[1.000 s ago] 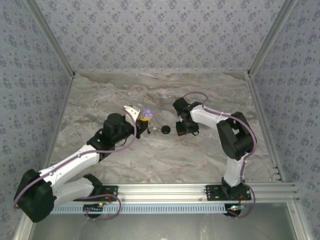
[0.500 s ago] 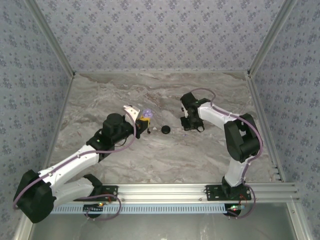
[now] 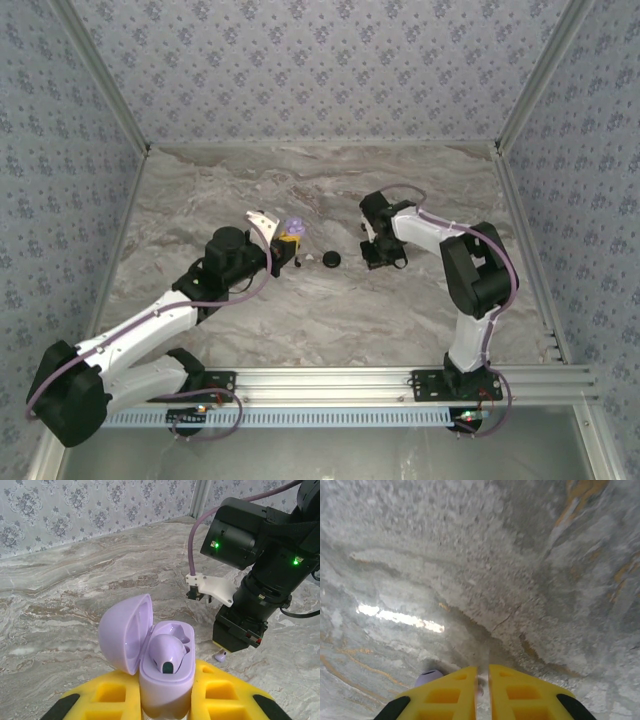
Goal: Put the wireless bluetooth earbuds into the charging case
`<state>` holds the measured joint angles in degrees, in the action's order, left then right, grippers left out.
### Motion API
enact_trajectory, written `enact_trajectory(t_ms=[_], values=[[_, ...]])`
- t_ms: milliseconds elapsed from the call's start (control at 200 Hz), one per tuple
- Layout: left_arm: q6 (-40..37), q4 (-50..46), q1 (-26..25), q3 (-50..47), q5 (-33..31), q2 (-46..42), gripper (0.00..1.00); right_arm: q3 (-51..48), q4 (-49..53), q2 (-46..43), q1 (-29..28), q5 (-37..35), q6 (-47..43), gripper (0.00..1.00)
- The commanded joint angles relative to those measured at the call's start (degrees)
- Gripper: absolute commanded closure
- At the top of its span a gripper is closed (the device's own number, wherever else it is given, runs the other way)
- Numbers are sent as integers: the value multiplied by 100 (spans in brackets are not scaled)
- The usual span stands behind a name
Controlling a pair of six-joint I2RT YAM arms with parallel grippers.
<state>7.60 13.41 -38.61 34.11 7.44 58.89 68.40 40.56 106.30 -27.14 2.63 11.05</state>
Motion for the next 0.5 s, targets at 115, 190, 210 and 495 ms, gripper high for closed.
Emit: enact_trajectory(t_ms=[115, 190, 210, 495], values=[[49, 127, 28, -3, -13, -124, 84, -170, 370, -17, -191, 132, -138, 83], [49, 111, 25, -2, -18, -133, 84, -202, 392, -68, -234, 145, -139, 83], [50, 110, 28, -9, -15, -133, 84, -204, 413, -81, -233, 154, -134, 83], [58, 91, 33, -36, -32, -181, 84, -138, 517, -391, -423, -347, 41, 77]])
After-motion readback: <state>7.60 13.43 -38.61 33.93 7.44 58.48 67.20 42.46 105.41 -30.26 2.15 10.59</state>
